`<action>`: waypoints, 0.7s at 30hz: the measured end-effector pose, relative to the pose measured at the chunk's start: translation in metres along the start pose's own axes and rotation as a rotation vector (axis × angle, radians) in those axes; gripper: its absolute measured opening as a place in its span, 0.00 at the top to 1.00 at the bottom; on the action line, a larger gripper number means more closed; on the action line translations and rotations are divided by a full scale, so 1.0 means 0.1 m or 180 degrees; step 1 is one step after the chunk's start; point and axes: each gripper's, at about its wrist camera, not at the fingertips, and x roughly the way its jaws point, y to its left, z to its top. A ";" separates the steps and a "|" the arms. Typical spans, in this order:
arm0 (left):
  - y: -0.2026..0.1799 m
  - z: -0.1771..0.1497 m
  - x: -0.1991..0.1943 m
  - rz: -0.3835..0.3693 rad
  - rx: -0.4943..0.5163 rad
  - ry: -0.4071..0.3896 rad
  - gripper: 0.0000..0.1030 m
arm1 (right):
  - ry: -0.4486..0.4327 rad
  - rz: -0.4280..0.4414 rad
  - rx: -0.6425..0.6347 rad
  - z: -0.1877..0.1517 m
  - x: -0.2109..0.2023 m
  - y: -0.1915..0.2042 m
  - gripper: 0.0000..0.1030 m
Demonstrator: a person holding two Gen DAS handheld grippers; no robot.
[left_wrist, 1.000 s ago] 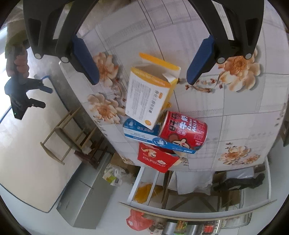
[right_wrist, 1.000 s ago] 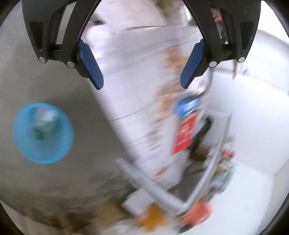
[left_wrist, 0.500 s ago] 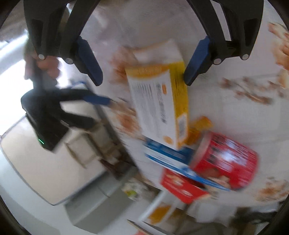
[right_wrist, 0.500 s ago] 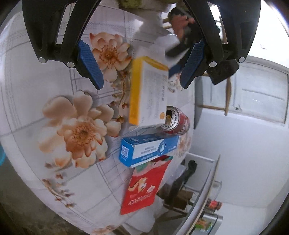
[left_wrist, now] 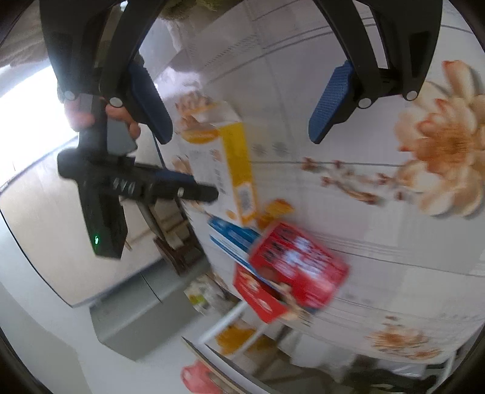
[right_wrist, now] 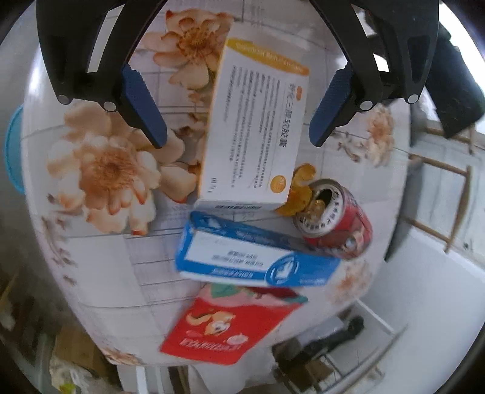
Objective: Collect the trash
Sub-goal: 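Grasp the white medicine box with the right gripper and lift it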
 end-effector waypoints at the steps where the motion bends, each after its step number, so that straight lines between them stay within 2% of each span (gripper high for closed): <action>1: 0.03 0.01 -0.02 0.0025 -0.0030 -0.0022 0.14 | 0.0013 -0.0028 -0.0016 0.00 0.04 0.02 0.12; 7: 0.08 0.07 -0.03 0.0140 -0.0048 -0.0109 0.14 | -0.0022 -0.0274 -0.0201 0.01 0.20 0.16 0.11; 10: 0.01 0.08 -0.02 0.0297 0.0135 -0.0188 0.14 | -0.0101 -0.0395 -0.0307 -0.02 0.18 0.21 0.22; 12: -0.07 0.09 0.01 0.0461 0.0348 -0.0253 0.19 | -0.0121 -0.0414 -0.0341 -0.02 0.16 0.20 0.30; 18: -0.23 0.11 0.18 0.0902 0.0807 -0.0339 0.38 | -0.0146 -0.0439 -0.0326 -0.20 -0.01 -0.02 0.31; 21: -0.29 0.14 0.32 0.1022 0.0942 -0.0324 0.46 | -0.0178 -0.0434 -0.0205 -0.29 -0.09 -0.21 0.31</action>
